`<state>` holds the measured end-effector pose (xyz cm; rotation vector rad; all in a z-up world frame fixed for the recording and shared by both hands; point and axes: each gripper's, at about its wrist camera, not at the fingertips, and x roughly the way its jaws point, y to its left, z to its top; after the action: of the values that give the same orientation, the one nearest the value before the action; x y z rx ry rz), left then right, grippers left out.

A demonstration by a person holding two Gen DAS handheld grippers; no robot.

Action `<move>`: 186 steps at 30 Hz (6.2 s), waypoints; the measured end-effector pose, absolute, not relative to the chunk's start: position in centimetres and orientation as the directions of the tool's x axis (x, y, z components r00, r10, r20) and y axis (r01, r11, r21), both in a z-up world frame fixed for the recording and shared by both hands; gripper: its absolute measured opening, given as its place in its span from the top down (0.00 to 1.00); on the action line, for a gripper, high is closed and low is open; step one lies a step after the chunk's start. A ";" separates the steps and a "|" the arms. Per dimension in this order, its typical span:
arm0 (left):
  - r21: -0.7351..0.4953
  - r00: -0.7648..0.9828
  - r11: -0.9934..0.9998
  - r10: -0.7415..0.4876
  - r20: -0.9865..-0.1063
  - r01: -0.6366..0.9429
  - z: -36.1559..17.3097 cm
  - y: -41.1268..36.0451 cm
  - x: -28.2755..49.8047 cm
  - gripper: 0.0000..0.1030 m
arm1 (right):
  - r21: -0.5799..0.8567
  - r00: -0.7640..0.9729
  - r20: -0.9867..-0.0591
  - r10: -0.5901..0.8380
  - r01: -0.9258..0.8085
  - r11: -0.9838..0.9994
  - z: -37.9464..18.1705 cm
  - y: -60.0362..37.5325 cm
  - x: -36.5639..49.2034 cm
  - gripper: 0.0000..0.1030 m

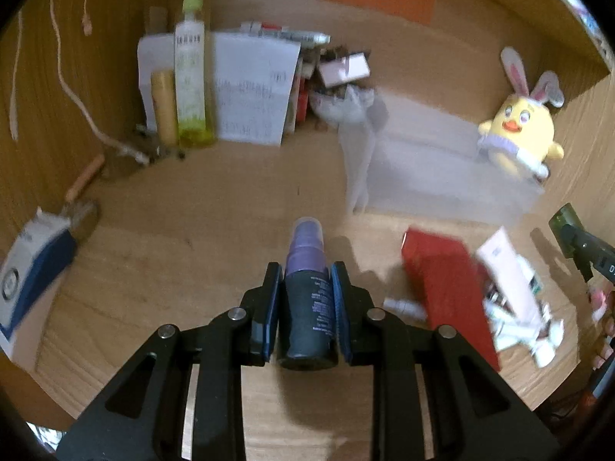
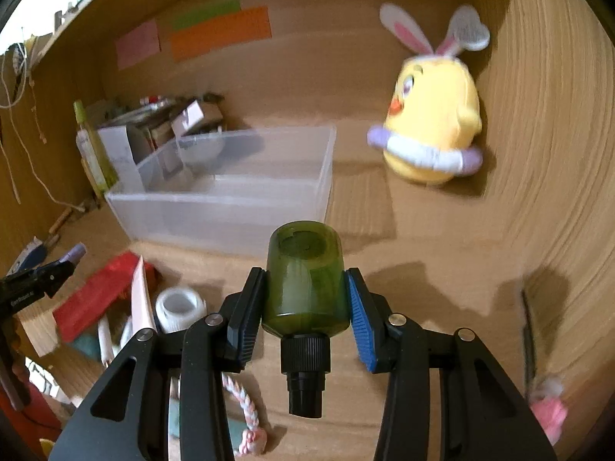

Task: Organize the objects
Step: 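Grasp the purple-capped bottle with the left tool while the right tool grasps the green bottle, then carry both bottles into the clear bin and open both tools, then grasp the red packet with the left tool while the right tool grasps a small green item, then lower the red packet and green item into the bin and release both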

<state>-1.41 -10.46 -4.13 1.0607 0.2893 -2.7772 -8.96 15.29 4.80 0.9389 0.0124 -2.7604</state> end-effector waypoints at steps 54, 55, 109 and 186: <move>-0.045 -0.643 -0.991 0.115 -0.757 -0.124 0.1 -3.8 -19.8 0.37 | -0.024 -0.514 -0.826 -0.230 0.441 -0.897 4.0 4.9 -25.5 0.58; -0.037 -0.658 -0.992 0.108 -0.745 -0.122 0.7 -3.9 -19.1 0.32 | -0.019 -0.517 -0.823 -0.235 0.438 -0.899 4.2 5.1 -25.3 0.54; -0.063 -0.572 -0.992 0.116 -0.812 -0.113 -6.1 -4.6 -11.3 0.48 | 0.078 -0.564 -0.765 -0.311 0.398 -0.914 2.0 12.2 -9.9 0.86; 0.006 -0.764 -1.000 -0.026 -0.645 0.029 3.8 -7.0 -9.1 0.07 | 0.022 -0.681 -0.668 -0.299 0.383 -0.923 8.5 10.8 -14.8 0.50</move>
<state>-9.07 -6.95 3.78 1.0685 0.0059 -2.9233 -14.77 10.82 8.52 0.9939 0.1678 -2.5766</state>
